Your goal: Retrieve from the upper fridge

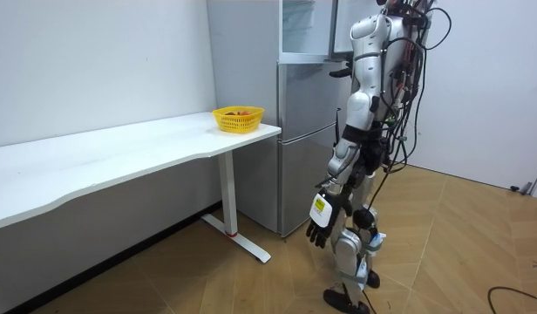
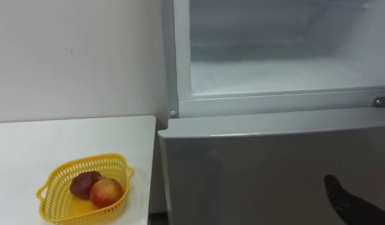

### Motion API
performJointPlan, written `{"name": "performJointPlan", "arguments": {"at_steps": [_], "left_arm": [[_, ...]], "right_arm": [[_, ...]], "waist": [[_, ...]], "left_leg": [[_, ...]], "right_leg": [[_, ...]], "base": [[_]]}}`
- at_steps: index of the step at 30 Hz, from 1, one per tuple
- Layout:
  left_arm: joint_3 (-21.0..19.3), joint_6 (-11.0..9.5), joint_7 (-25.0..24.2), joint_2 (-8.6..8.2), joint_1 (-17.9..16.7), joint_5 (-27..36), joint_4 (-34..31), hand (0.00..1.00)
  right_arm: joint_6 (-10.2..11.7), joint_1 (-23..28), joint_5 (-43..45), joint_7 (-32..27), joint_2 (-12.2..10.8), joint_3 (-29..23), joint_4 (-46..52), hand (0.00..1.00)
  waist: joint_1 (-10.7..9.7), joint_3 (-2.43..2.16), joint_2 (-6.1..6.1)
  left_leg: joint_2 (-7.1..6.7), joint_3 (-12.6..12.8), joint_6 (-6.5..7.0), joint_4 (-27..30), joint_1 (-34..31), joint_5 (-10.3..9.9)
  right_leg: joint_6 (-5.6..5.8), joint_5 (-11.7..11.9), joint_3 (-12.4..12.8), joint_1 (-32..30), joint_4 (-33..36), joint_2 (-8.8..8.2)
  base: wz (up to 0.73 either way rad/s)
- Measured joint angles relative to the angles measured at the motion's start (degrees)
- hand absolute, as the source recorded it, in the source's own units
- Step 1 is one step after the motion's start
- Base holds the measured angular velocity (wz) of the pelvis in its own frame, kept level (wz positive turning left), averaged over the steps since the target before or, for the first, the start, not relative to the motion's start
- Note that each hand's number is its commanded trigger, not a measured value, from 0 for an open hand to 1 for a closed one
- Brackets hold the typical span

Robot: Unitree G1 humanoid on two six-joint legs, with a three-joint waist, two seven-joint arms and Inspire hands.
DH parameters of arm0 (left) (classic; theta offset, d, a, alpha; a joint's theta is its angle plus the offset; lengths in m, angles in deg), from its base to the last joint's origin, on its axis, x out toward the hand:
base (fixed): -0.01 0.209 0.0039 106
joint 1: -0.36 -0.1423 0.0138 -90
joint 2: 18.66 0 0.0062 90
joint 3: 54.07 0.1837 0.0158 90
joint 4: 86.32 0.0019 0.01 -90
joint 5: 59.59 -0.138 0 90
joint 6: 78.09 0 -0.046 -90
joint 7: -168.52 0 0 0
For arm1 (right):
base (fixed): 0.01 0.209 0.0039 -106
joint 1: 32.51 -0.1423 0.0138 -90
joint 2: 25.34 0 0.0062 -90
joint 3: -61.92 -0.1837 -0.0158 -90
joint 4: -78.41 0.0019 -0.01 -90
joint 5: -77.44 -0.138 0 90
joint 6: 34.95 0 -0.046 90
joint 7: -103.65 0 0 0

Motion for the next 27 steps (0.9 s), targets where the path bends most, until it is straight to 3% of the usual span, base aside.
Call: {"name": "performJointPlan", "arguments": {"at_steps": [11,19,27], "left_arm": [[-0.2,-0.1,1.3,0.01,0.3,0.4,-2.0,0.0],[-0.2,-0.1,3.6,0.05,0.2,1.6,-2.7,0.0],[-0.4,-0.1,4.4,0.04,-0.6,1.7,-3.2,0.0]], "right_arm": [[0.7,4.3,-4.8,-1.9,-1.7,-0.3,-5.2,0.0],[0.7,4.5,-18.0,-5.9,-2.0,-1.6,-13.2,0.0],[1.3,4.6,-31.0,-9.5,-2.1,-5.5,-14.3,0.0]], "waist": [[0.0,0.05,-0.34],[-0.2,0.03,-0.21],[-0.3,-0.14,-0.13]], "left_leg": [[-0.04,0.1,0.0,0.1,0.4,0.0],[-0.05,0.1,0.0,0.1,0.4,0.0],[-0.04,0.0,0.01,0.1,-0.5,0.0]], "right_leg": [[0.03,0.0,0.5,0.3,-0.1,0.0],[0.03,0.0,0.6,0.3,0.0,0.0],[0.02,0.0,0.4,-0.6,0.1,0.04]], "base": [[0.0],[0.0],[0.0]]}}
